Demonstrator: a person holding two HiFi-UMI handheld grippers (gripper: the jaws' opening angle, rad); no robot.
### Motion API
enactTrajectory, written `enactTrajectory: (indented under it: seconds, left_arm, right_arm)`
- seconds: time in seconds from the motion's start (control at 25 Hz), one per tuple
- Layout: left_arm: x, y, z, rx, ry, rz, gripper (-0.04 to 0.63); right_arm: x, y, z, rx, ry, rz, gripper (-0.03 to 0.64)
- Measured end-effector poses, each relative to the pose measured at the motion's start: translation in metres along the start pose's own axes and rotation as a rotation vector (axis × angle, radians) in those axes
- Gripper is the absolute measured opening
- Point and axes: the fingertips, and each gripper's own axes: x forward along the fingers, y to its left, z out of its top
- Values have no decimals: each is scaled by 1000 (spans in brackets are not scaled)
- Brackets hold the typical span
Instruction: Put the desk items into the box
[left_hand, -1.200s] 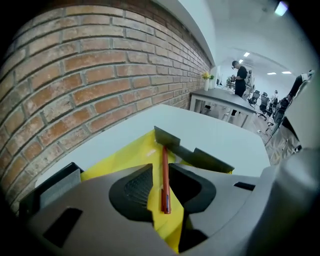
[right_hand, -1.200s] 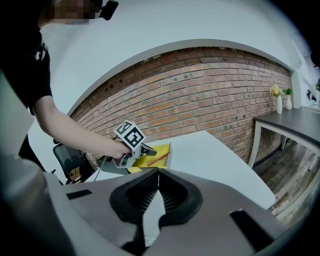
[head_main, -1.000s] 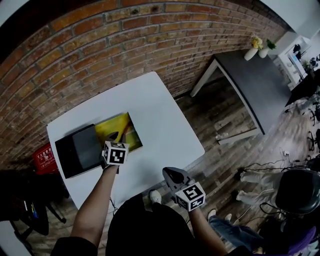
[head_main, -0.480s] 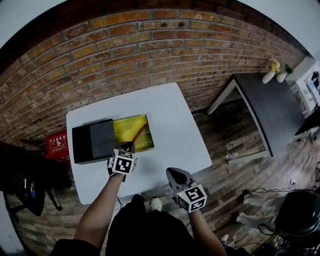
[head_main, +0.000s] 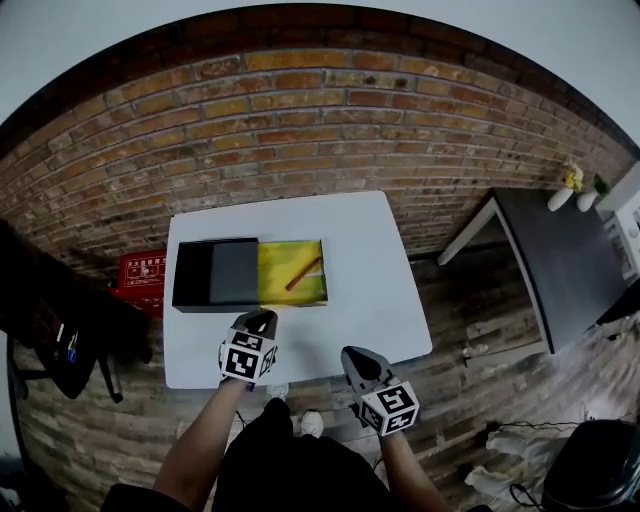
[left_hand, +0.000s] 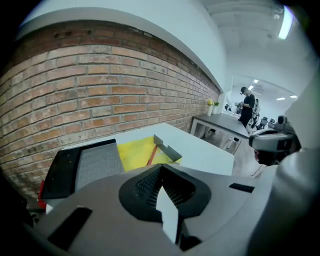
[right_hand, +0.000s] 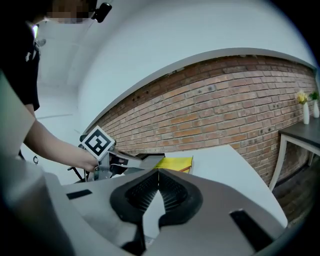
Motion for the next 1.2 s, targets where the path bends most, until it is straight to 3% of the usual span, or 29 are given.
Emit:
enactTrajectory:
  seconds: [0.24, 0.72, 0.92, 1.2]
  left_arm:
    - [-58, -5, -7, -67, -78, 20, 12]
    - [-127, 8, -17, -92, -214, -13, 12]
    - [-163, 19, -5, -74, -286, -39, 12]
    - [-167, 27, 16, -38, -362, -81, 12]
  right_arm:
    - [-8, 3, 7, -24, -4, 9, 21]
    - [-29, 21, 42, 8, -111, -26, 21]
    - [-30, 45, 62, -20, -146, -32, 21]
    - [-23, 57, 83, -21, -191, -66, 21]
